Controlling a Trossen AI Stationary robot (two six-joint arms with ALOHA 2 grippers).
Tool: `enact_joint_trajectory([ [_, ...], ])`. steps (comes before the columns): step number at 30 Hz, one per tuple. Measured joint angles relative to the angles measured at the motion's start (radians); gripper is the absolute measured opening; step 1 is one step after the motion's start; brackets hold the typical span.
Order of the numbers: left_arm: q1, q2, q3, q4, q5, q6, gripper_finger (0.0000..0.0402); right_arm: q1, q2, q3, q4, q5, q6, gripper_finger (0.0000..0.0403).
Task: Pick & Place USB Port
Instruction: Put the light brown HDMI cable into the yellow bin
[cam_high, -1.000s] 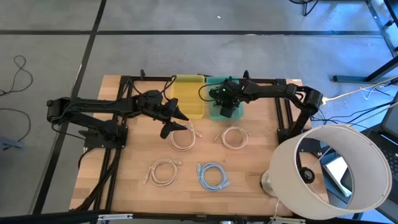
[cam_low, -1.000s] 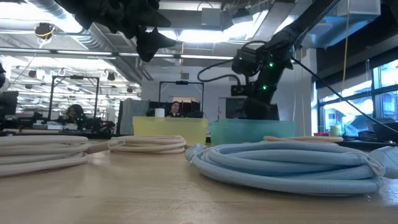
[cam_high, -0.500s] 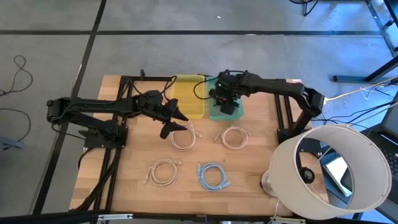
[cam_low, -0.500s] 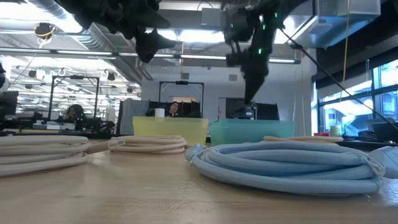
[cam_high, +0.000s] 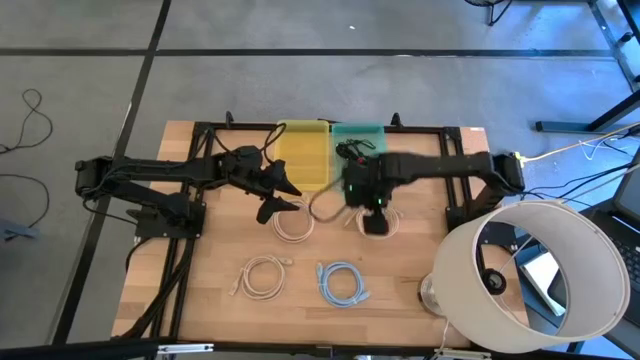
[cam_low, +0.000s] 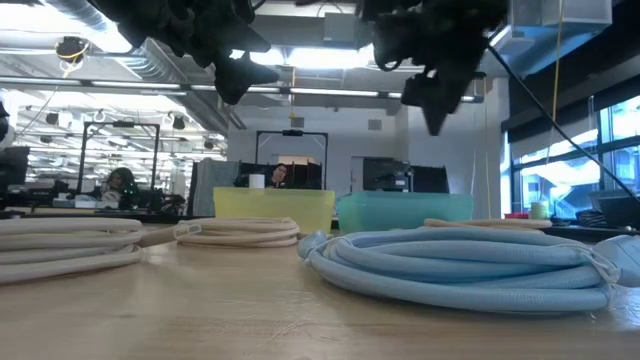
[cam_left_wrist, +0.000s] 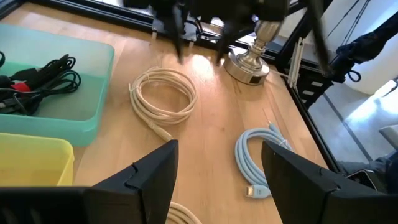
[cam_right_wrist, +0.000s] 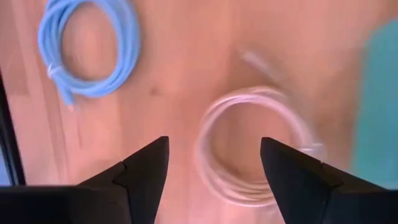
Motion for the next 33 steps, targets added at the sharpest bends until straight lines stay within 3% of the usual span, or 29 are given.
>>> enact_joint_trajectory([
  [8,0.0,0.0,0.0,0.002,0.0,0.028,0.0224,0.14,0.0,-0.187,0.166,0.132,0.084,0.0255],
  [24,0.0,0.0,0.0,0.003,0.0,0.027,0.0224,0.14,-0.004,-0.546,0.564,0.139,0.232,0.0249],
  [29,0.0,0.0,0.0,0.003,0.0,0.027,0.0224,0.141,-0.005,-0.556,0.573,0.191,0.253,0.0187],
  [33,0.0,0.0,0.0,0.003,0.0,0.026,0.0224,0.14,0.001,-0.535,0.544,0.214,0.263,0.008],
])
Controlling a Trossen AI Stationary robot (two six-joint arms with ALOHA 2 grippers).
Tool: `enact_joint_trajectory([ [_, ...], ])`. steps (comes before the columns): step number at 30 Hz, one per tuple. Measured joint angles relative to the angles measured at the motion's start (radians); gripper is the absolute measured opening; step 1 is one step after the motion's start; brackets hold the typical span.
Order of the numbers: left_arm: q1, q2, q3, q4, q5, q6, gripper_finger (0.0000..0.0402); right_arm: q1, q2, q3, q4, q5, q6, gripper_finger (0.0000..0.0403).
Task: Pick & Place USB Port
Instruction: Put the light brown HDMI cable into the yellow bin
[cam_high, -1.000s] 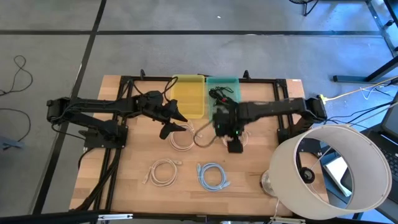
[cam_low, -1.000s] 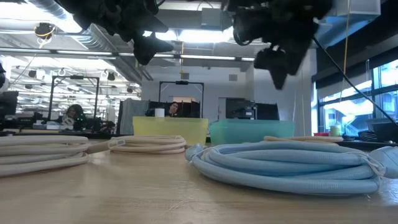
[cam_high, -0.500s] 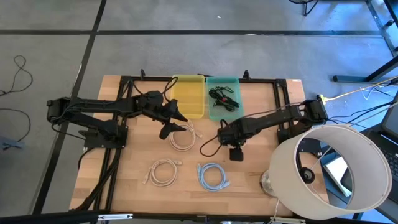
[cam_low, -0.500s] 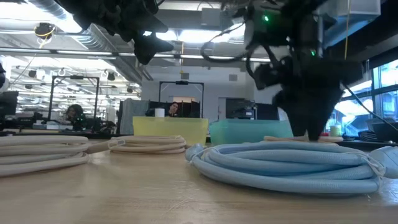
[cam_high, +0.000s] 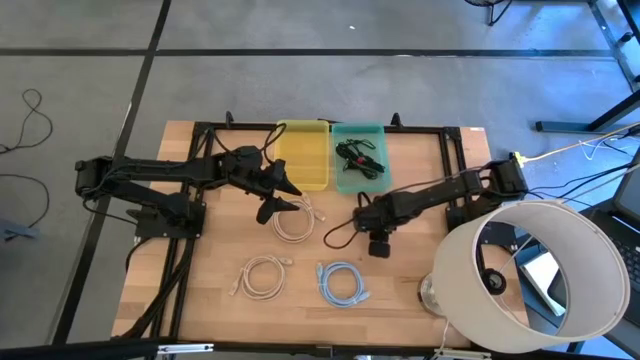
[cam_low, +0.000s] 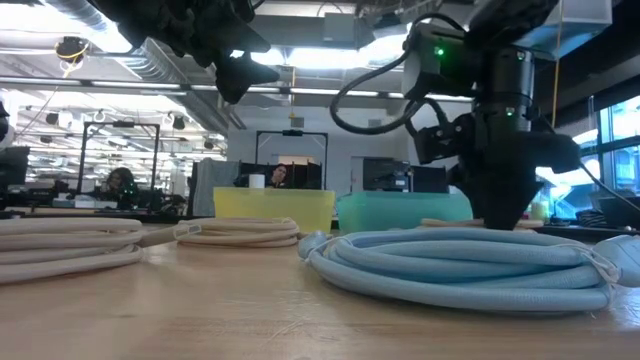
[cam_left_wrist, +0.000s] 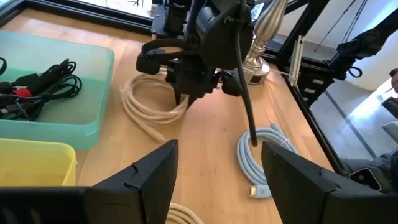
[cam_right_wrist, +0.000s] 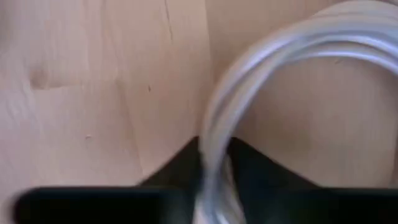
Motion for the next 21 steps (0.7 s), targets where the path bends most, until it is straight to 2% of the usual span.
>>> enact_joint_trajectory([
  [1,0.0,0.0,0.0,0.0,0.0,0.0,0.0224,0.0,0.002,0.006,-0.008,0.002,0.0,0.0046],
  [3,0.0,0.0,0.0,0.0,0.0,0.0,0.0224,0.0,0.002,0.018,-0.046,0.012,0.011,0.0021],
  [14,0.0,0.0,0.0,0.0,0.0,0.0,0.0224,0.081,-0.001,0.158,-0.464,0.212,0.152,0.0018],
  [17,0.0,0.0,0.0,0.0,0.0,0.0,0.0224,0.12,-0.002,0.232,-0.606,0.3,0.204,0.0018],
  [21,0.0,0.0,0.0,0.0,0.0,0.0,0.0224,0.164,-0.003,0.354,-0.791,0.471,0.282,0.0018],
])
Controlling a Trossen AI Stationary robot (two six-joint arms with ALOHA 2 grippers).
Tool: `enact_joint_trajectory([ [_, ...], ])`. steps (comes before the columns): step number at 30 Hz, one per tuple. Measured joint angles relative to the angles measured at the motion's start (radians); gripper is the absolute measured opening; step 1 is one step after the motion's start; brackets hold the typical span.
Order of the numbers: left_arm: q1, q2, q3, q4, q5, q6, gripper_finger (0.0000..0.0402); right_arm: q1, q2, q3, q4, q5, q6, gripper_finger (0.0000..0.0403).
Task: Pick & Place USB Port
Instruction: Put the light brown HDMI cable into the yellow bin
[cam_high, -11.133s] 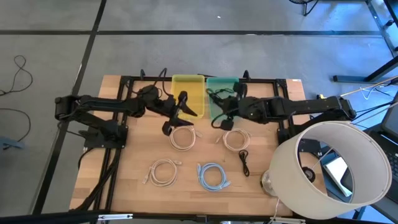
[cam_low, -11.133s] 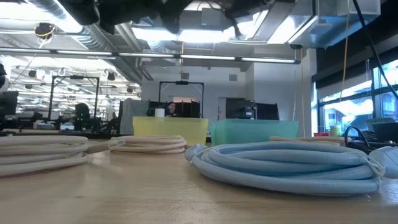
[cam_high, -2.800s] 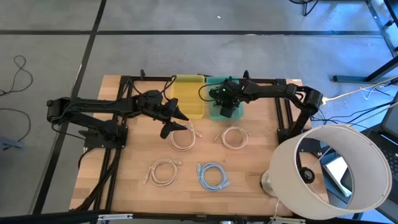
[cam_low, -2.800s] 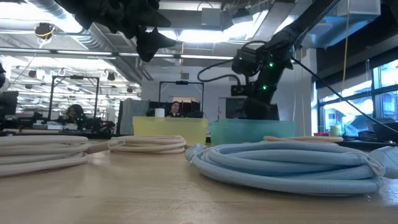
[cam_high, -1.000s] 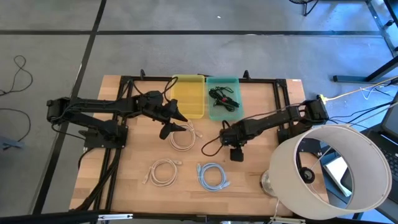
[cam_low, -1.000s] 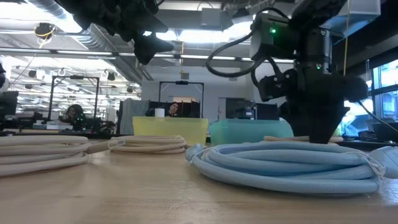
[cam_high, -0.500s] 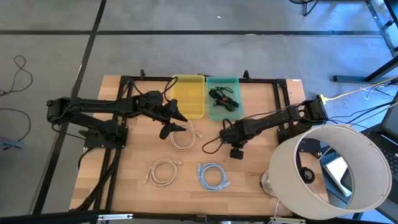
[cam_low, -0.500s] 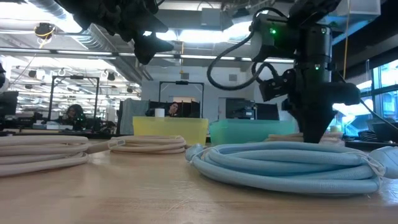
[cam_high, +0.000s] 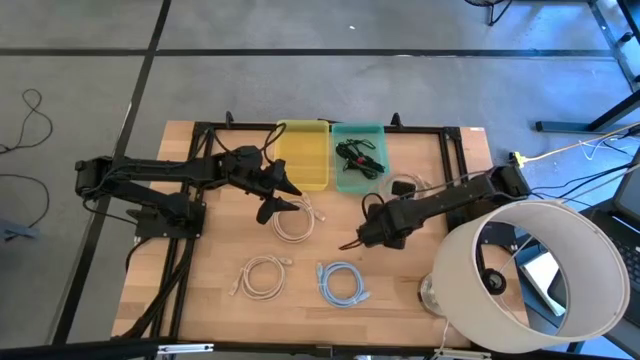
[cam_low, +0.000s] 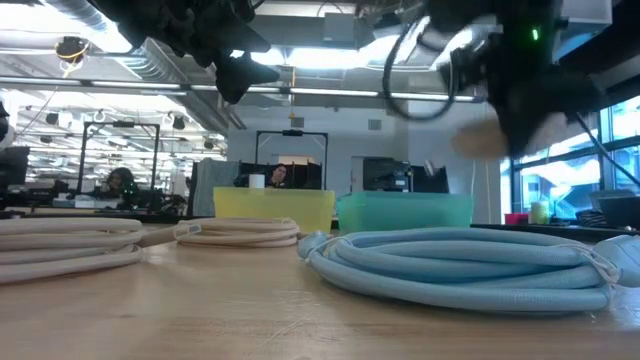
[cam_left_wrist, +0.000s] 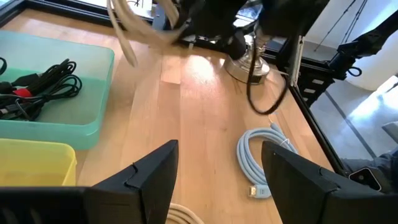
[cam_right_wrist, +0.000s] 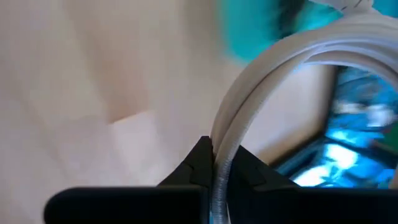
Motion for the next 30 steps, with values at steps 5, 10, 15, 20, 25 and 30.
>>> enact_joint_trajectory([
  [5,0.0,0.0,0.0,0.026,0.0,0.0,0.0224,0.01,-0.001,0.142,0.001,0.214,-0.027,0.0018],
  [10,0.0,0.0,0.0,0.112,0.0,0.002,0.0224,-0.038,-0.002,0.24,0.198,0.28,-0.275,0.0018],
  [15,0.0,0.0,0.0,0.156,0.003,0.024,0.0224,-0.127,-0.059,0.254,0.429,0.177,-0.532,0.0018],
  [20,-0.008,0.0,0.0,0.159,0.003,0.044,0.0224,-0.223,-0.208,0.198,0.669,-0.074,-0.656,0.0018],
  [25,-0.034,0.0,0.0,0.23,0.004,0.108,0.0224,-0.277,-0.413,-0.014,1.098,-0.355,-0.745,0.0018],
  [30,-0.054,0.0,0.0,0.395,0.004,0.178,0.0224,-0.317,-0.528,-0.263,1.511,-0.563,-0.805,0.0018],
])
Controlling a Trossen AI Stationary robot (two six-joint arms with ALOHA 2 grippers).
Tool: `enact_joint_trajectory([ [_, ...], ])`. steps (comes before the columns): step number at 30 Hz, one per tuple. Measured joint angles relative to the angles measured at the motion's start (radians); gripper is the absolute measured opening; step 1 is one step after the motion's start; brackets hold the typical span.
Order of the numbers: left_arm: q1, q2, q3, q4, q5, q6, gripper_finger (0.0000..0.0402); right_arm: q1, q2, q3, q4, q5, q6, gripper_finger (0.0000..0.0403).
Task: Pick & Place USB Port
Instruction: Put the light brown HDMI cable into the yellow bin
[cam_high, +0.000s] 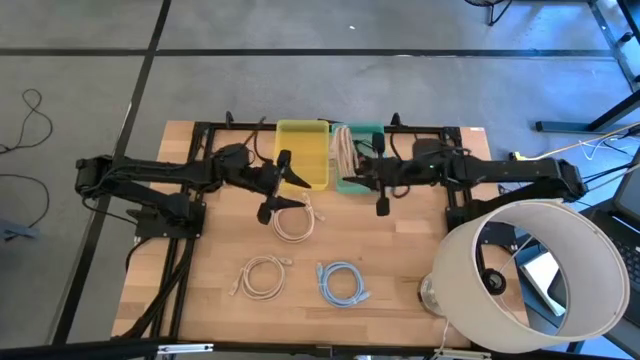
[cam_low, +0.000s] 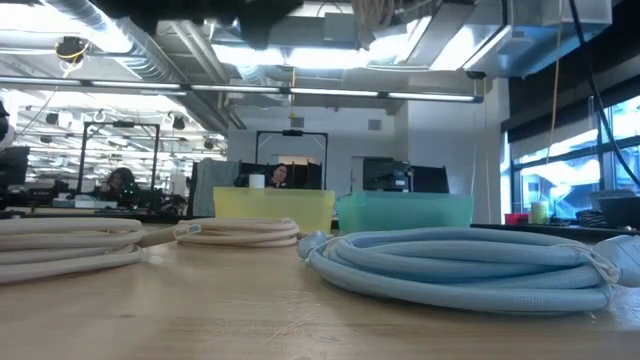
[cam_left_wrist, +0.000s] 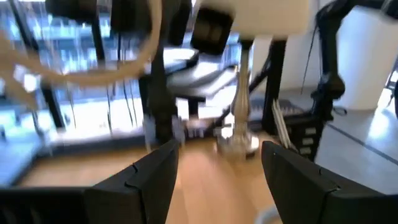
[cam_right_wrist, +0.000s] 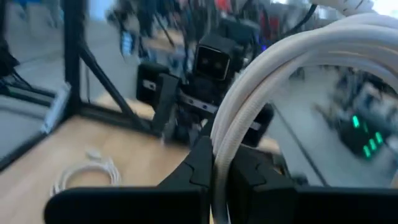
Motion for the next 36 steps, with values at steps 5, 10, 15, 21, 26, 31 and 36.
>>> enact_joint_trajectory([
  [5,-0.014,0.014,0.0,0.186,0.0,0.093,0.0224,-0.029,-0.004,-0.119,0.221,-0.092,0.022,0.0017],
  [10,-0.019,0.076,0.0,0.34,-0.031,0.178,0.0224,-0.03,0.032,-0.105,0.243,-0.105,0.022,0.0017],
  [15,-0.01,0.163,0.0,0.464,-0.094,0.205,0.0224,-0.03,0.066,-0.073,0.249,-0.145,0.016,0.0017],
  [21,0.018,0.204,0.009,0.532,-0.095,0.13,0.0224,-0.03,0.095,-0.069,0.245,-0.153,0.002,0.0017],
  [26,0.039,0.205,0.059,0.478,-0.056,0.095,0.0224,-0.03,0.119,-0.069,0.274,-0.156,0.002,0.0017],
  [31,0.039,0.205,0.082,0.437,-0.043,0.093,0.0224,-0.031,0.139,-0.069,0.313,-0.156,-0.003,0.0017],
  [36,0.039,0.205,0.082,0.435,-0.044,0.092,0.0224,-0.031,0.151,-0.067,0.338,-0.17,-0.004,0.0017],
])
